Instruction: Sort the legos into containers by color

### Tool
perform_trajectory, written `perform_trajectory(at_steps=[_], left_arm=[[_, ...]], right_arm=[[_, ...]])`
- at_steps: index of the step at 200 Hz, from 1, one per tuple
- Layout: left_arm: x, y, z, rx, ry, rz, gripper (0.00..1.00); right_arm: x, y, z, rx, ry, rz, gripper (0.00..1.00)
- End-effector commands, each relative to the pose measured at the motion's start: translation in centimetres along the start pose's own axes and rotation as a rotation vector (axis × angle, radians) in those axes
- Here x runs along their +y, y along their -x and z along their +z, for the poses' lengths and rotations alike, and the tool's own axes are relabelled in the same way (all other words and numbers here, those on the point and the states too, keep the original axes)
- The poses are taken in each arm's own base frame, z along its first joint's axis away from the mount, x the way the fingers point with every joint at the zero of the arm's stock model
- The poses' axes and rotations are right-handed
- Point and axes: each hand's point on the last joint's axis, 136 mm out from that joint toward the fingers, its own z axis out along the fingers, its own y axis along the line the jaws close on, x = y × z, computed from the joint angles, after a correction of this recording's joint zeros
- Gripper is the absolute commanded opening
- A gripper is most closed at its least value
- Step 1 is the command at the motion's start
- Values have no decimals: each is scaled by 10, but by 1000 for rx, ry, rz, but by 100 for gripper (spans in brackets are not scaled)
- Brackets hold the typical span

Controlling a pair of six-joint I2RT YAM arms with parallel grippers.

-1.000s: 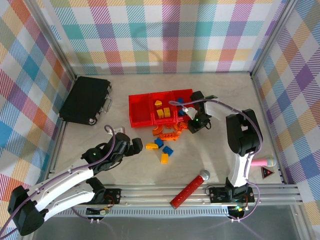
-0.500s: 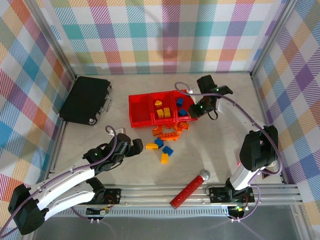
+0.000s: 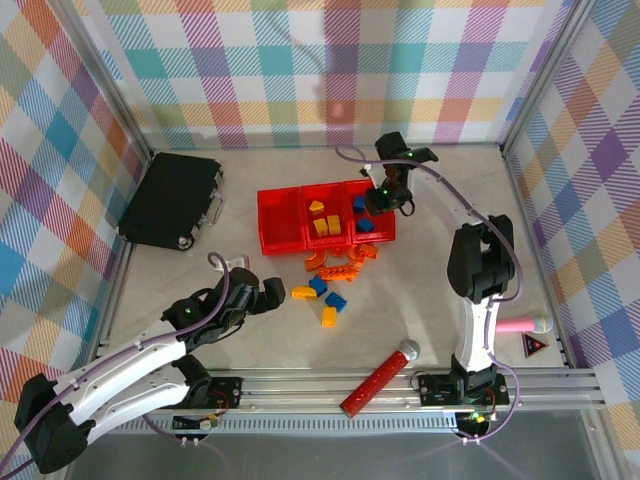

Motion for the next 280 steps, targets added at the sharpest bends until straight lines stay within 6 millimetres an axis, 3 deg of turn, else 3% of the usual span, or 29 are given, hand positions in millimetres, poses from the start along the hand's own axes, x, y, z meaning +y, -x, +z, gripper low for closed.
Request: perform_trajectory(at_steps=[1, 115, 180, 229, 280], left_arm=[[4, -6, 1, 13, 14, 1, 100], [4, -6, 0, 18, 24, 2, 100], [3, -4, -1, 17, 24, 1, 100], [4, -5, -1, 19, 29, 1, 100], [-1, -6, 2, 37, 22, 5, 100]], right_arm=[[4, 9, -6, -8, -1, 17, 35], [3, 24, 34, 27, -29, 21, 39], [4, 28, 40, 27, -35, 24, 55], [8, 32, 26, 5, -48, 14, 56], [13, 38, -12, -69, -55, 57, 56]])
